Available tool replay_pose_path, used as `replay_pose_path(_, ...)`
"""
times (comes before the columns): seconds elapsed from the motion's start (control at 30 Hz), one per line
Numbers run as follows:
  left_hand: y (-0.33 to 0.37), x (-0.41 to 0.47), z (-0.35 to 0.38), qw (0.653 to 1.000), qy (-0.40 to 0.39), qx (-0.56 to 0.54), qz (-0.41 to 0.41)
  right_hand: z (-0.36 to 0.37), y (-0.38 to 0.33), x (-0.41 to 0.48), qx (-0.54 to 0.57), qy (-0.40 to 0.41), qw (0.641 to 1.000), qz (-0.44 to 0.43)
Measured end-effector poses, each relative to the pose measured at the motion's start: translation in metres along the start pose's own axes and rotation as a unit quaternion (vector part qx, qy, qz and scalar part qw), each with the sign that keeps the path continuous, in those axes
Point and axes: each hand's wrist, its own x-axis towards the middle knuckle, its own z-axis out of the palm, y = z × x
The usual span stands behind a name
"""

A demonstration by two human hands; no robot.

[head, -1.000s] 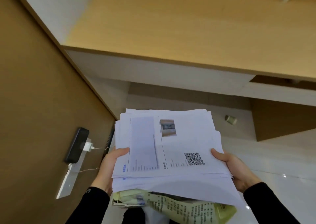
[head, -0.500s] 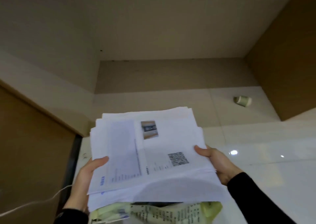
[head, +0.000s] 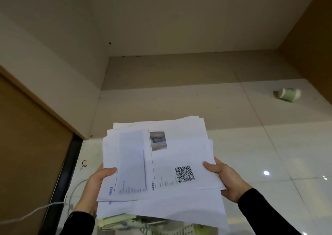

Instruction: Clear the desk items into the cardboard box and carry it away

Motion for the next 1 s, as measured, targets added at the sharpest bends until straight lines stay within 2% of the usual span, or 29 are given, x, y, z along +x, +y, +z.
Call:
replay_pose_path(0.07,-0.003,-0.017,-0.004,1.000,0.009,0.020,-0.016,-0.002,0.000,-0.007,-0.050,0.009,0.997,0.060)
replay_pose_path(0.17,-0.018,-0.034,-0.017,0.992,-0.019,0.030,-0.124,-0.006,-0.006,-0.022,-0.147,-0.001,0.976,0.161)
replay_pose_path(0.27,-0.027,-0.044,-0.021,0.982,-0.053,-0.037,-0.176,-0.003,-0.010,-0.019,-0.146,0.016,0.977,0.156)
replay_pose_path(0.3,-0.029,-0.042,-0.021,0.983,-0.047,-0.042,-0.170,0.001,-0.012,-0.016,-0.143,0.029,0.979,0.145)
replay_pose_path(0.43,-0.010,-0.016,-0.015,0.994,0.082,0.016,-0.064,0.025,-0.030,0.005,-0.125,0.081,0.987,0.059)
replay_pose_path(0.5,0.013,0.003,-0.009,0.993,0.110,0.014,-0.034,0.039,-0.043,0.024,-0.121,0.097,0.987,0.030)
replay_pose_path(0.73,0.089,0.072,0.006,0.988,0.134,-0.061,0.039,0.082,-0.084,0.098,-0.070,0.100,0.991,-0.061)
replay_pose_path(0.87,0.108,0.100,0.011,0.986,0.132,-0.078,0.063,0.101,-0.103,0.127,-0.061,0.135,0.983,-0.109)
replay_pose_path(1.0,0.116,0.110,0.011,0.987,0.110,-0.090,0.075,0.109,-0.113,0.134,-0.050,0.139,0.984,-0.104)
